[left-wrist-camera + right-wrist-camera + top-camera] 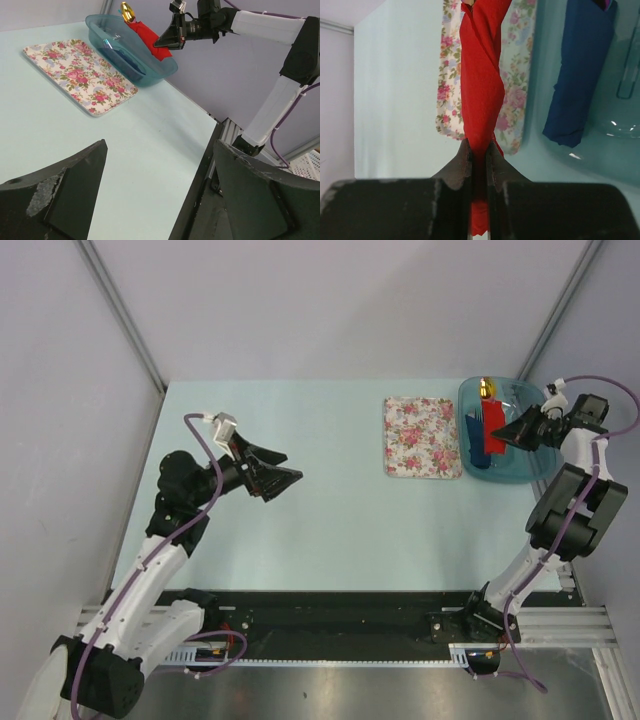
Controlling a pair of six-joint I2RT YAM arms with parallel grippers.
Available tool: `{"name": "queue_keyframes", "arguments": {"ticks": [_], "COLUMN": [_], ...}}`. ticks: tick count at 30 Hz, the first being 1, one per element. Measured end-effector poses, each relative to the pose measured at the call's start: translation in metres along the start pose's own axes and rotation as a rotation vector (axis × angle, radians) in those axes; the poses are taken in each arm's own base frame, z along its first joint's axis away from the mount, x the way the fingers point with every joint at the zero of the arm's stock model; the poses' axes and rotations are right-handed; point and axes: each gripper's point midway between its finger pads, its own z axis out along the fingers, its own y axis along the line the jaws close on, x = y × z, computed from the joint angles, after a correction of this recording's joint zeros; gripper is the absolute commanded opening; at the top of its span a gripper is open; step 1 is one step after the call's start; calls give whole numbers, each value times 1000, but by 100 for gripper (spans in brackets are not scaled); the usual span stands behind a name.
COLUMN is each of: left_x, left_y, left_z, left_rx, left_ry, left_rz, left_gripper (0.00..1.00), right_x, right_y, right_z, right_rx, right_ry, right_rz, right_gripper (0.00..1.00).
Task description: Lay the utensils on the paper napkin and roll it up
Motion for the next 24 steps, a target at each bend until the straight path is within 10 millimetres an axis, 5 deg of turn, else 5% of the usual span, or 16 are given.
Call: {"name": "queue_keyframes", "arguments": {"ticks": [13, 24], "left_x": [18, 26], "left_y": [23, 32], "left_z": [6, 9], "left_rx": [-57, -71], "left_ry": [37, 59], "left_rz": [-52, -82], "left_gripper": [93, 93], "right_x": [30, 29], "right_y": [-73, -81], "right_z": [69, 97], "right_rx": [72, 59], "right_ry": [87, 99], "right_rz": [125, 99], "right_gripper": [0, 0]}}
